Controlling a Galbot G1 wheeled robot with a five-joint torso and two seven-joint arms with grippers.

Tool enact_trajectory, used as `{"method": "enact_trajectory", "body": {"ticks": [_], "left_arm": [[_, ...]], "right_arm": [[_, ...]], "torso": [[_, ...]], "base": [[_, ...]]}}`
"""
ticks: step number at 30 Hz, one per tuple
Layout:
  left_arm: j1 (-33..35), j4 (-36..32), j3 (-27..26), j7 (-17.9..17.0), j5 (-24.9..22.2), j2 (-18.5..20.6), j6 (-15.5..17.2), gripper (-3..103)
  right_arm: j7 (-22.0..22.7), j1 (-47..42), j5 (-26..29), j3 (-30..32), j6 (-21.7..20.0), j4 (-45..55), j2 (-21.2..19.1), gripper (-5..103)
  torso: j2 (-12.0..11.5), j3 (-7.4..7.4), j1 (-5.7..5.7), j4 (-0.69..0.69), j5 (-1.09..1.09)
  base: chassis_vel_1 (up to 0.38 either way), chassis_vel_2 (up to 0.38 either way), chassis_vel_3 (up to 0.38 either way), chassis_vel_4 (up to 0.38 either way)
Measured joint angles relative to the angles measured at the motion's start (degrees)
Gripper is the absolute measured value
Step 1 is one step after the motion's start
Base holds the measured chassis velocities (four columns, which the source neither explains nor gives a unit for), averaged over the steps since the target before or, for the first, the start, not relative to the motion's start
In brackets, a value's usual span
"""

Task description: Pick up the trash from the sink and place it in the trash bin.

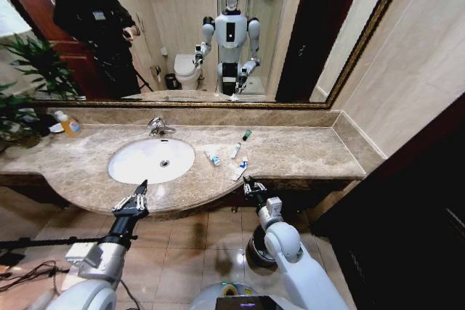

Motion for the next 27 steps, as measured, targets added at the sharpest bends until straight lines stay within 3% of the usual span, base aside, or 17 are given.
{"method": "enact_trajectory", "body": {"ticks": [8, 13, 27], "left_arm": [[0.00, 0.00, 0.00, 0.00, 0.00, 0.00, 0.00, 0], [0.00, 0.00, 0.00, 0.00, 0.00, 0.00, 0.00, 0], [0.00, 0.00, 0.00, 0.00, 0.00, 0.00, 0.00, 0]], "right_arm": [[0.36, 0.10, -0.77, -1.39, 0.08, -0.06, 0.88, 23], [0.40, 0.17, -1.15, -2.09, 0.17, 0.02, 1.37, 41], [0.54, 1.04, -2.72, -3.06, 0.98, -1.56, 2.27, 38]], "torso": [[0.00, 0.00, 0.00, 0.00, 0.00], [-0.01, 0.00, 0.00, 0.00, 0.00], [-0.01, 0.00, 0.00, 0.00, 0.00]], "base": [[0.000, 0.000, 0.000, 0.000], [0.000, 0.000, 0.000, 0.000], [0.000, 0.000, 0.000, 0.000]]}}
